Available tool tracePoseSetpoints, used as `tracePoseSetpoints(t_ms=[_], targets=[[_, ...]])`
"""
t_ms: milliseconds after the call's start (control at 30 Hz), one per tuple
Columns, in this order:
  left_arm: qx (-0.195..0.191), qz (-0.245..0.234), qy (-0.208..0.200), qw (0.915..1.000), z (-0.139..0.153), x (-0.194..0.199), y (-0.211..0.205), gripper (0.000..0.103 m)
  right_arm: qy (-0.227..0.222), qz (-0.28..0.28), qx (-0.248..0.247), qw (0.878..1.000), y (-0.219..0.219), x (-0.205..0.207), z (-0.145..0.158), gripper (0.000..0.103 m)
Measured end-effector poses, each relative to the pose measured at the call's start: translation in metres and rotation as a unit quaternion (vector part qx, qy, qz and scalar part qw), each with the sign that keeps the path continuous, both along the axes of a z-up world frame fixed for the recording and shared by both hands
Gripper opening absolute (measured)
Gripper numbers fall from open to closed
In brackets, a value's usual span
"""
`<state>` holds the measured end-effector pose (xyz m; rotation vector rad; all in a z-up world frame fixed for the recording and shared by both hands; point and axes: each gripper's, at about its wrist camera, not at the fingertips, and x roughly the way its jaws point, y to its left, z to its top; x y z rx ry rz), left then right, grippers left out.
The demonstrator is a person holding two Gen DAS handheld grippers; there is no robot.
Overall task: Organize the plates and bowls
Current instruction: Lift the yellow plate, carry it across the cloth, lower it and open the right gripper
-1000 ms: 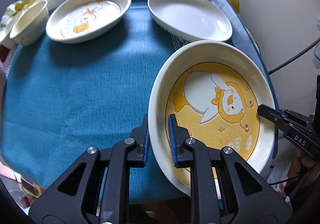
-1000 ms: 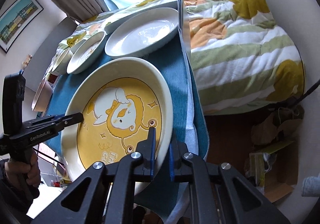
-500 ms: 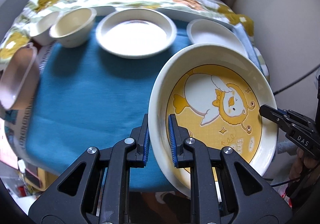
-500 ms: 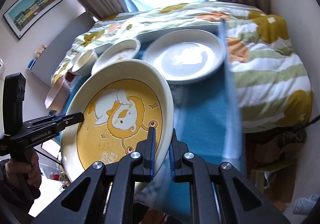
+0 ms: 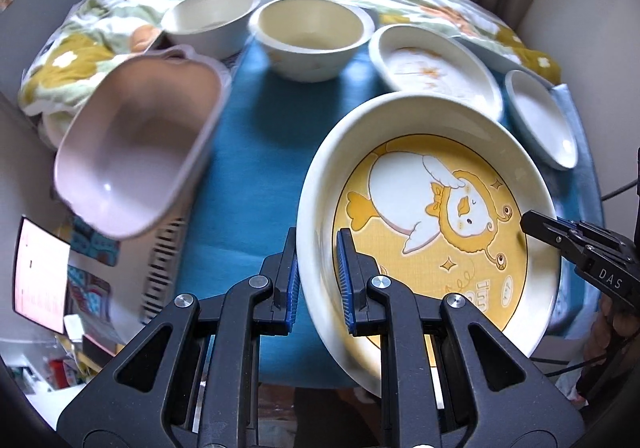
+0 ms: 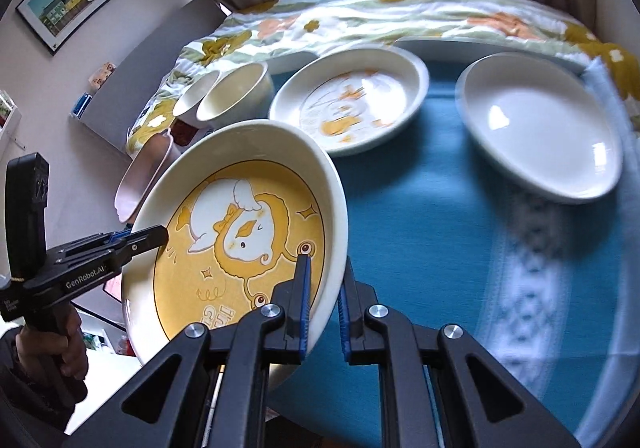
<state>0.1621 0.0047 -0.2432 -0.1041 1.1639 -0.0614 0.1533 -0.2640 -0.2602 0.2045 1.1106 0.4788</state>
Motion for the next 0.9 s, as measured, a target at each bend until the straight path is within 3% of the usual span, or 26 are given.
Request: tracePoseSetpoints(t_ms=[167,367,900], targets=[[-0.016,0.003,0.017,0.9997,-0.025,0.011,0.034,0.015,0.009,0.001,-0.012,1.000,0.038,0.014,-0.015,0.011],[-0.018,-0.006,0.013,0.9997,-0.040,0.022,0.054,0.015,0.009,0.001,-0.019,1.000,0.051,0.022,-0.027,0.011],[-0.011,-0.021,0.003,0.9997,-0.045,0.020,0.051,0.016,0.026,-0.013,-0.037,0.999,0.062,0.021,-0.035,0.012]])
